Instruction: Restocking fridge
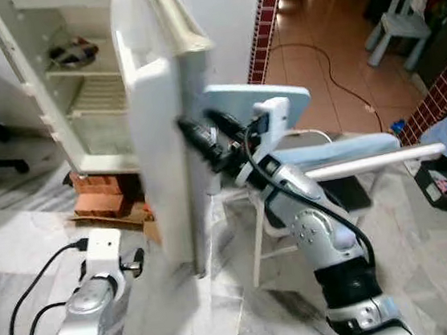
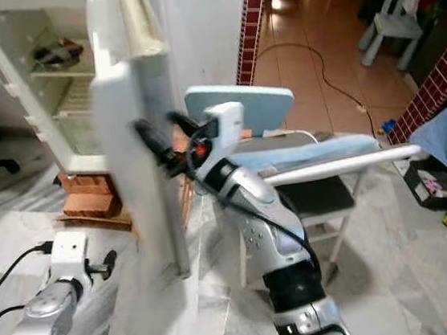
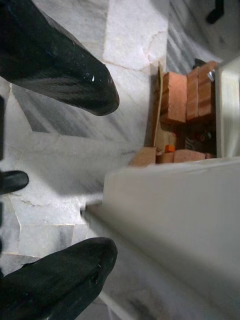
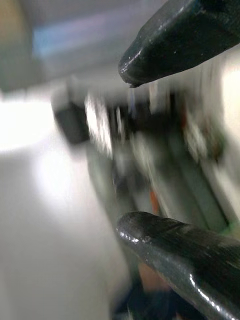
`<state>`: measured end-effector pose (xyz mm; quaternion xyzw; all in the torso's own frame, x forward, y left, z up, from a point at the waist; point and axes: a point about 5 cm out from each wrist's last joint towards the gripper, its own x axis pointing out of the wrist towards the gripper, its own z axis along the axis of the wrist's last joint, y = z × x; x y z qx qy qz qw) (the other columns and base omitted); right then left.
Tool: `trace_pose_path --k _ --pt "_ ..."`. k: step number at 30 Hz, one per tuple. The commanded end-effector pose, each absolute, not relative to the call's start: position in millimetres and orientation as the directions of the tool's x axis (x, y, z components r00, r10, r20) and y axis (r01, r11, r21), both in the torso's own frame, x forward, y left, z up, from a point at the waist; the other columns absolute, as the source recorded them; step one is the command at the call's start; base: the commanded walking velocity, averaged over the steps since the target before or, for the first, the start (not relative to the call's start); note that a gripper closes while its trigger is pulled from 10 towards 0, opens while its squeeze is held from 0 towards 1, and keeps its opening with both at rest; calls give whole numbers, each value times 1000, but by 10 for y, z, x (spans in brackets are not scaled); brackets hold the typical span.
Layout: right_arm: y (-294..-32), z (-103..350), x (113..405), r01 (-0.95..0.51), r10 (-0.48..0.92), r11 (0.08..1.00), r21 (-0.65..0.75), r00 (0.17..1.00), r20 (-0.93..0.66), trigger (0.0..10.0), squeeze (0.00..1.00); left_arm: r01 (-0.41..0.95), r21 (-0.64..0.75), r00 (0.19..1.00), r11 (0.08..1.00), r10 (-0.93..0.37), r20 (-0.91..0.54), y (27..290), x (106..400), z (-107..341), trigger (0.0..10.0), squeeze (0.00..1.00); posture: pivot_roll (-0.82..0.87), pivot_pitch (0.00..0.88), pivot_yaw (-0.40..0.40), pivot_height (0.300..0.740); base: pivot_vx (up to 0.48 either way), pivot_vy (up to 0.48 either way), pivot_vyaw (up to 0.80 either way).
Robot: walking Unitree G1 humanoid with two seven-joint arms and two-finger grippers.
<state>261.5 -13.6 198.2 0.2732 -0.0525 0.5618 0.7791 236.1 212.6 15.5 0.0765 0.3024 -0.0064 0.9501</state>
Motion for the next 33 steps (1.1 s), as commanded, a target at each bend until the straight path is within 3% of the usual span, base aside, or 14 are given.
trace_pose_path --k 1,3,6,7,13,18,22,33 --pt "-296 1778 2673 -872 852 310 379 431 295 10000 0 55 137 811 989 36 -583 2153 2324 132 10000 0 64 0 -82 740 0 0 0" --pt "-516 1497 2787 -795 811 497 347 568 141 10000 0 56 133 812 990 32 -583 2150 2320 132 10000 0 56 0 -80 740 0 0 0" --pt "-653 1380 2850 -727 749 611 313 659 69 10000 0 56 131 814 990 31 -580 2152 2319 133 10000 0 49 0 -77 740 0 0 0" --pt "-889 1211 2933 -584 612 767 266 791 -27 10000 0 51 129 824 990 31 -566 2155 2330 145 10000 0 43 0 -74 740 0 0 0" --pt "-1322 997 2937 -266 308 927 265 942 -133 10000 0 4 159 896 987 67 -440 2217 2514 331 10000 0 29 0 -67 740 0 0 0" --pt "-1440 888 2872 -131 157 978 161 974 -161 10000 0 35 143 933 989 19 -359 2141 2616 471 10000 0 25 0 -68 740 0 136 0" --pt "-1471 862 2785 -125 133 989 77 985 -112 10000 0 85 150 952 985 -35 -304 2020 2584 506 10000 0 23 0 -68 740 0 0 0" --pt "-1548 867 2774 -86 95 989 118 993 -72 10000 0 107 133 973 985 -77 -217 1946 2588 564 10000 0 20 0 -68 740 0 480 0"
